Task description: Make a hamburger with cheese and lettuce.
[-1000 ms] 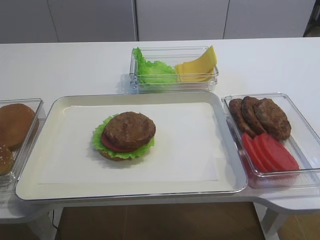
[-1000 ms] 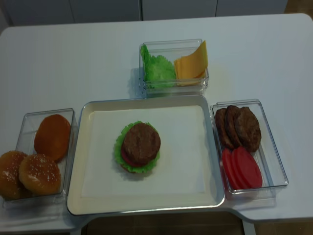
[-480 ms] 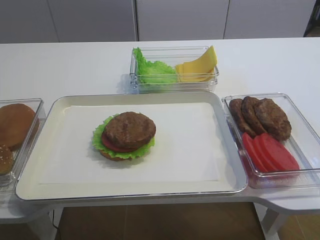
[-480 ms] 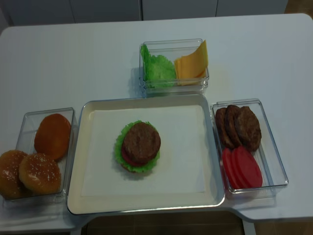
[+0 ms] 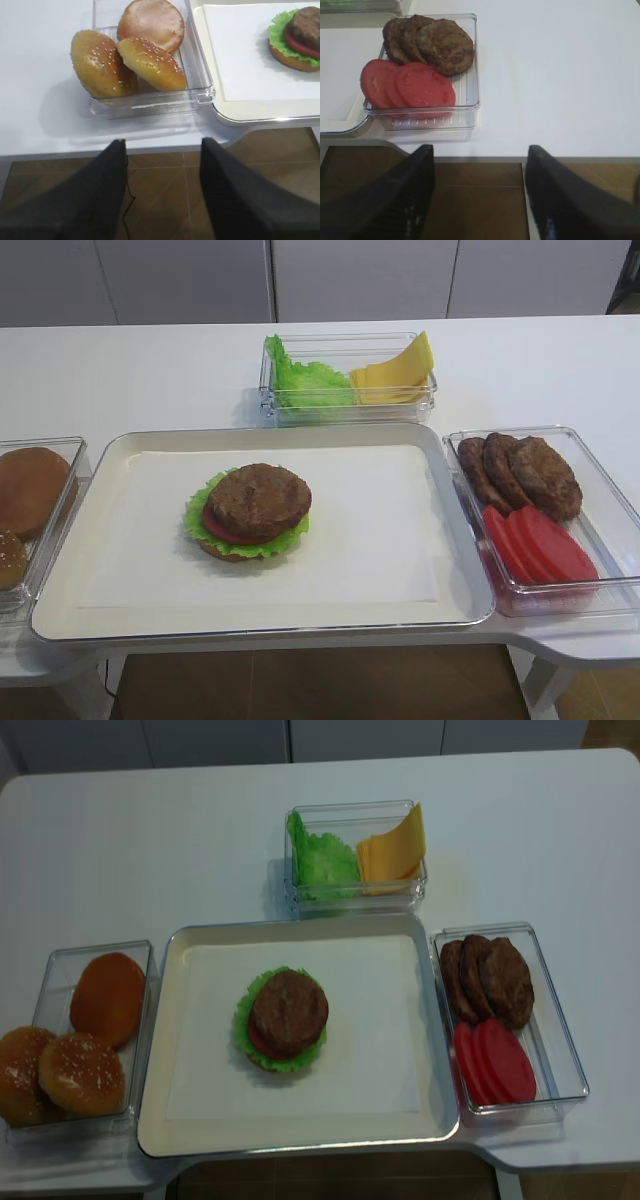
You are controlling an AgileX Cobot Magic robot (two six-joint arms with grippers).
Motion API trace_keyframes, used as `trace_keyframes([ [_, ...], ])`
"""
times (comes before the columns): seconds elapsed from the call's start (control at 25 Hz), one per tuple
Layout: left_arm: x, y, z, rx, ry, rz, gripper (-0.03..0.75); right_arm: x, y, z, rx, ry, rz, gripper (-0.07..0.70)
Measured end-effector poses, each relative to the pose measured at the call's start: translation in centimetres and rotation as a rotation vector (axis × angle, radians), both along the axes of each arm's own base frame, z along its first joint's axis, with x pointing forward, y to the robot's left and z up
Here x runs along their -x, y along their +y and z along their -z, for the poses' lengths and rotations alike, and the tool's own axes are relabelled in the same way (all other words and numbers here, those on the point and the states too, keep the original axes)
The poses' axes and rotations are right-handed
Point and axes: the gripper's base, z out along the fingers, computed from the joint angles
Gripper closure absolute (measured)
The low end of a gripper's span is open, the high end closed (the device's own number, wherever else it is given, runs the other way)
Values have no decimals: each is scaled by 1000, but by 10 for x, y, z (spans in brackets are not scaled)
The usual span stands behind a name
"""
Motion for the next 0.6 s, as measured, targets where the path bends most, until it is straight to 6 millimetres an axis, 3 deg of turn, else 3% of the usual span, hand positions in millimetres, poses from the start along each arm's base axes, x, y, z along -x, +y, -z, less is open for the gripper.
trace_keyframes([
  [0.6,0,0,0,0,0,0,358,0,0,0,0,0,0,196],
])
